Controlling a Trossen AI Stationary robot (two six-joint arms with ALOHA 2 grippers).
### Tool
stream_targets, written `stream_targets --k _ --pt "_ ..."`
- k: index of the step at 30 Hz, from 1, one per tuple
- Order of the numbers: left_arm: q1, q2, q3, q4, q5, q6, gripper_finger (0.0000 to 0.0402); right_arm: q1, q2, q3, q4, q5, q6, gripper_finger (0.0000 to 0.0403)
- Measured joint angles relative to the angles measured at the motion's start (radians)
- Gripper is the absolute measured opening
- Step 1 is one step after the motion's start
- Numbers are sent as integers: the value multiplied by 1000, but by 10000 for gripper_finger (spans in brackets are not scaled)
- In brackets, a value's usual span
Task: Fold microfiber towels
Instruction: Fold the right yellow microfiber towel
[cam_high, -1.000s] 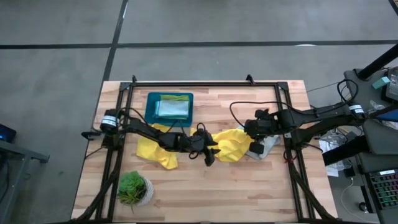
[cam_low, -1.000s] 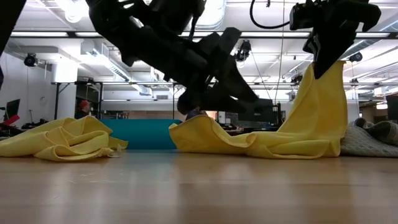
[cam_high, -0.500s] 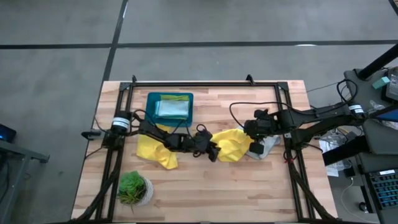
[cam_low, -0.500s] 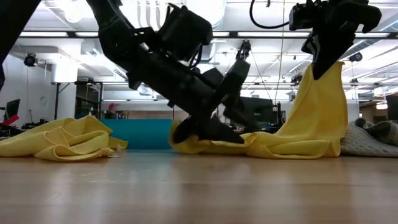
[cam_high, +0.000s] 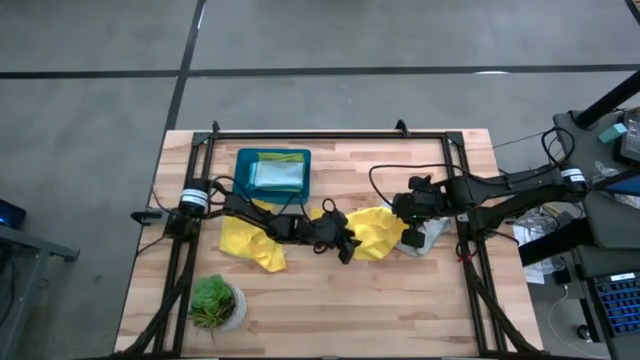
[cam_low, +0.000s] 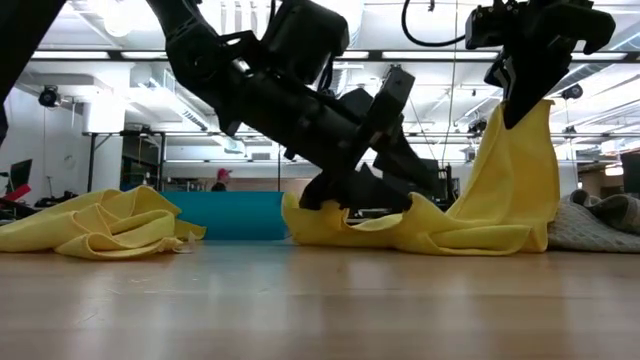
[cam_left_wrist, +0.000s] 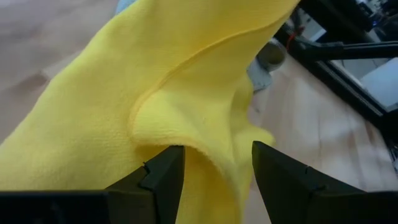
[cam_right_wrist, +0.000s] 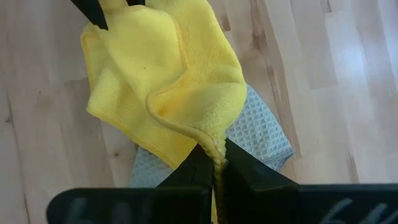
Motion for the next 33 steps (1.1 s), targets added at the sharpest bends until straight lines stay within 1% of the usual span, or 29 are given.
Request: stream_targets --k 6,9,11,13,15,17,19,20,21,23,26,28,31,33 --pt "6 1 2 18 -2 10 171 0 0 0 0 0 0 8" --pt "12 23 4 32 -3 10 168 0 0 0 2 0 0 8" --pt "13 56 18 38 -6 13 158 0 0 0 3 0 0 8" --pt "12 80 30 45 -5 32 140 0 0 0 4 0 0 8" --pt "12 90 50 50 -5 49 114 0 0 0 3 0 1 8" --pt "11 83 56 55 -7 93 81 0 0 0 1 0 1 8" --pt "11 75 60 54 -11 155 38 0 0 0 1 0 1 8" --pt "9 61 57 42 -11 182 20 0 0 0 2 0 0 8" --pt "10 49 53 33 -12 205 11 0 0 0 2 0 -5 8" --pt "10 9 48 28 -12 267 7 6 -5 0 3 0 -14 8" --pt "8 -88 39 -52 -13 373 1 16 -21 22 -7 0 -25 8" --pt "3 -174 33 -167 -14 451 1 23 -32 51 -10 -2 -31 8" --pt "-6 -301 33 -319 -16 545 0 28 -62 99 -10 -35 -71 8" --pt "-10 -382 33 -392 -29 598 0 29 -84 135 1 -49 -106 8"
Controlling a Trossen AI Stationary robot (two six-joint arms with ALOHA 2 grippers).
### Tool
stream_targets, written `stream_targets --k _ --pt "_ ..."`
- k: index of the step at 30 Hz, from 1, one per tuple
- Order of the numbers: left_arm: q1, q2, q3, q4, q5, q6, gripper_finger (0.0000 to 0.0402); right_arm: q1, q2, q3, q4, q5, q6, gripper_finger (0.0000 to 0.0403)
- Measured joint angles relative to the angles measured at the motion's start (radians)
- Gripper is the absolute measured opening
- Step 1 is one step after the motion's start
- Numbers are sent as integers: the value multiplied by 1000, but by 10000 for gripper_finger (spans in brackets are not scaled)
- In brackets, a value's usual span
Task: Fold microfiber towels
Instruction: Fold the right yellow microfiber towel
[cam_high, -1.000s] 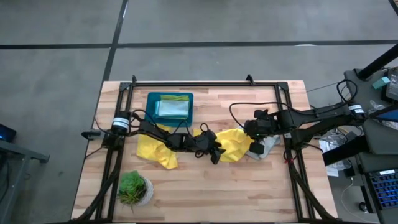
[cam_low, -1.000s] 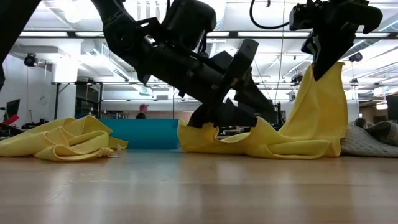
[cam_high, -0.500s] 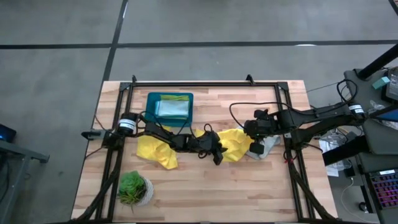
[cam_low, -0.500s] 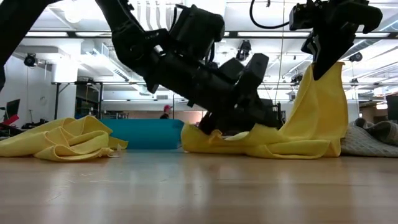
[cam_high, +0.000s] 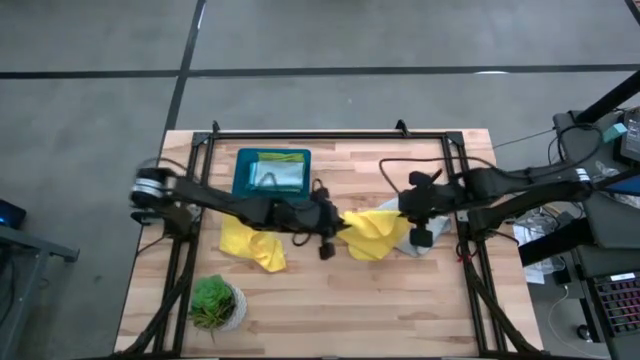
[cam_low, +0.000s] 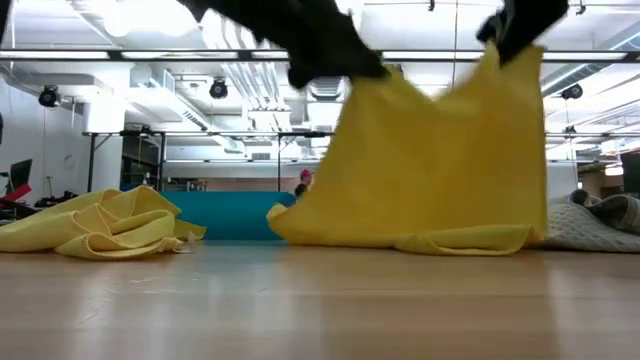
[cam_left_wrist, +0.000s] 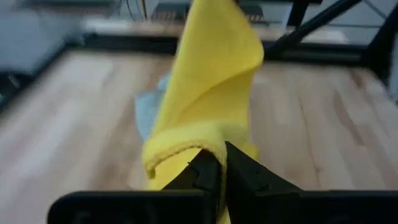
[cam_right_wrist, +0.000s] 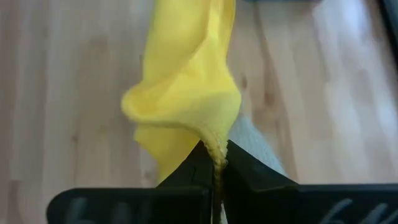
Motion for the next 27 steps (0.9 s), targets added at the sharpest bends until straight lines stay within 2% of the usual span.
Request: stream_targets --k 5,9,10,13,14,16,20,24,27 --pt "2 -196 0 -145 -12 93 0 -5 -9 105 -1 36 -84 8" --pt "15 -314 0 -209 -86 163 0 -16 8 181 1 108 -171 8" --pt "19 -339 0 -238 -116 176 0 -21 14 200 6 155 -195 8" --pt "28 -407 0 -276 -267 216 0 -33 29 250 48 432 -219 8" --pt "31 -426 0 -280 -325 233 0 -34 36 267 46 469 -248 8" --pt "40 -465 0 -288 -392 287 0 -46 45 305 50 430 -334 8" --pt "60 -520 0 -289 -391 364 0 -57 83 373 96 394 -385 8" --pt "58 -547 0 -323 -361 364 0 -61 104 416 93 394 -406 8" --pt "25 -545 -2 -366 -303 316 0 -56 104 421 55 313 -367 8"
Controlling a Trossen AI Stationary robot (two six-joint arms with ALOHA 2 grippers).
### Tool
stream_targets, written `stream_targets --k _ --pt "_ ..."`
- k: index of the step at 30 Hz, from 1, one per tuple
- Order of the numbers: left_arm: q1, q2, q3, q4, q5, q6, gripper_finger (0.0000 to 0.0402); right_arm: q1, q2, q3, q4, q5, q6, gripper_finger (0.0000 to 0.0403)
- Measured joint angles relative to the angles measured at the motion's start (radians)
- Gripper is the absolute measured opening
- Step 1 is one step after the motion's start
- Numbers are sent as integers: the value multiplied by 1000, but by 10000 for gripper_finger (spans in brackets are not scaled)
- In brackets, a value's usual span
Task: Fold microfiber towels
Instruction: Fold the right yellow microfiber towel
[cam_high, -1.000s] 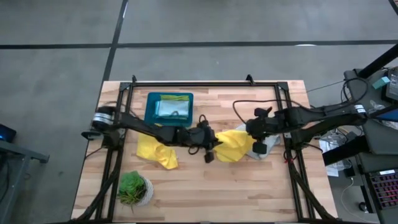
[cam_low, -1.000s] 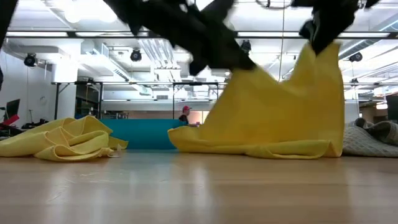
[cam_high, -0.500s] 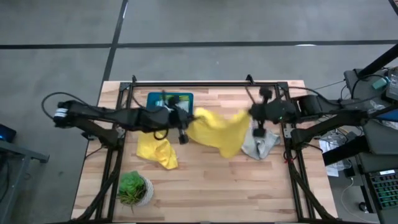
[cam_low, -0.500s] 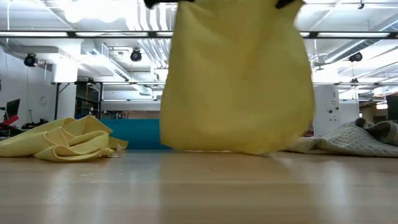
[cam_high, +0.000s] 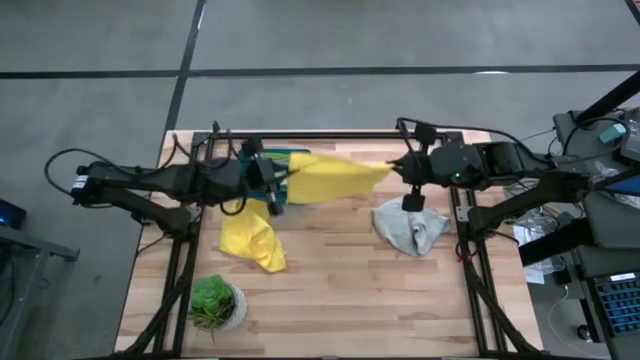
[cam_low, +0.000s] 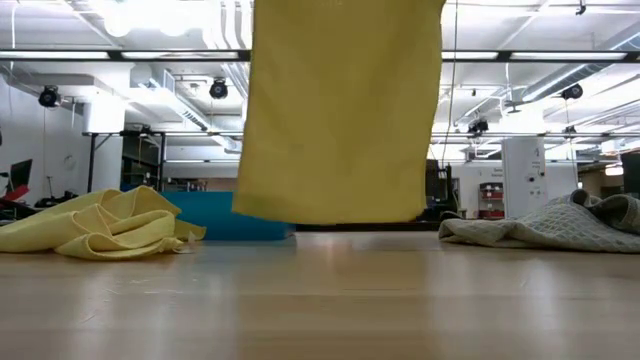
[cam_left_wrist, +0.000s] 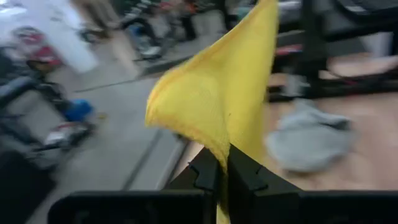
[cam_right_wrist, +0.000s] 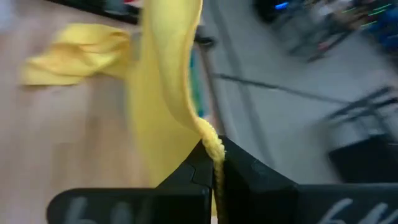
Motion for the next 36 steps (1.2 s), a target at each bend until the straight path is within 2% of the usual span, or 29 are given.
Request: stream_targets --k 6,10,16,20,25,30,36 --pt "-143 48 -24 -72 24 -49 0 36 -3 -48 -51 -275 168 8" --pt "-278 71 -72 -57 32 -122 0 113 -4 -141 -53 -384 284 8" --pt "-445 172 -116 15 29 -320 0 290 5 -316 62 -447 463 8" --pt "-513 285 -129 172 31 -381 0 405 26 -424 231 -469 555 8" --pt "-567 425 -102 247 48 -522 0 507 73 -507 368 -511 661 8" --pt "-589 517 -95 305 186 -701 0 538 144 -548 480 -539 738 8" --pt "-593 603 -95 338 260 -847 0 525 263 -592 595 -642 768 8"
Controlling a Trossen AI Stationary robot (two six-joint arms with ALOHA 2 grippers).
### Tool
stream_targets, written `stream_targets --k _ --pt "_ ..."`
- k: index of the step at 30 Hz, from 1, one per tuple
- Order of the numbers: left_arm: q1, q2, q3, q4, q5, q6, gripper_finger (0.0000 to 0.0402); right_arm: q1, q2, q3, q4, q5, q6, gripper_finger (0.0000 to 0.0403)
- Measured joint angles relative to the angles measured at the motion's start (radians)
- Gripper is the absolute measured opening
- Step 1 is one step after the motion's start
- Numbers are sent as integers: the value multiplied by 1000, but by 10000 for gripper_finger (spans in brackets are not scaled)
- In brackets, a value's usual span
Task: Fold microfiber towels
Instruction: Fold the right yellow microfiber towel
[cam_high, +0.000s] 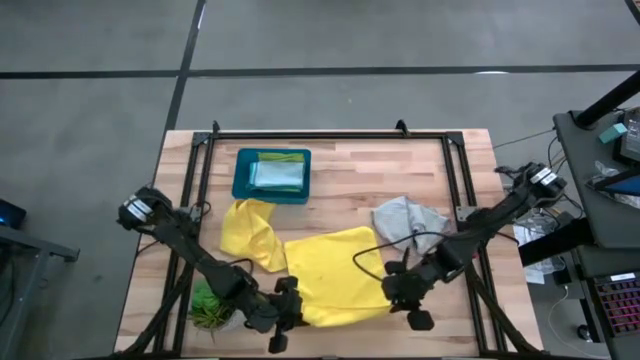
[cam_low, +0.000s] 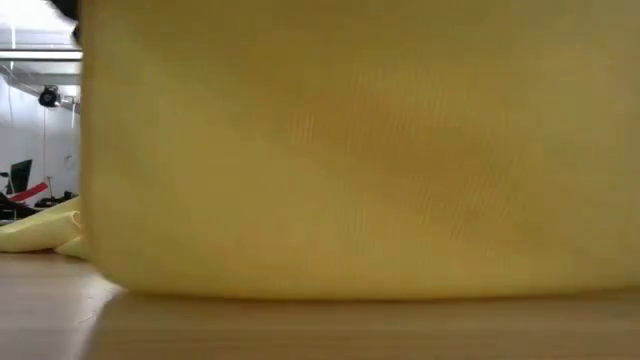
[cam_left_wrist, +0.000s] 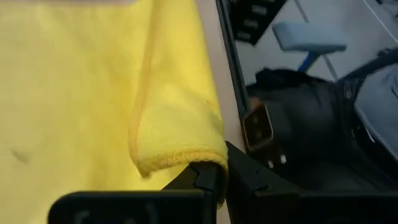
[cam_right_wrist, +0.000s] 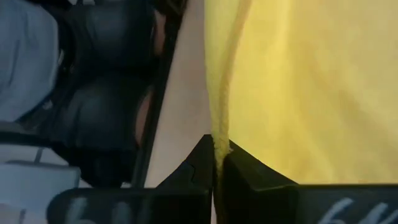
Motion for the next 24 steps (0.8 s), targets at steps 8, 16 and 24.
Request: stream_targets --k 8,16,24 --pt "5 41 -13 -17 -11 -68 0 -72 69 -3 -1 -66 -31 8" --pt "60 39 -43 -140 -62 -69 0 -196 61 -3 -115 2 -156 8" --pt "125 0 -45 -329 -90 -67 0 -320 61 -4 -163 57 -283 8"
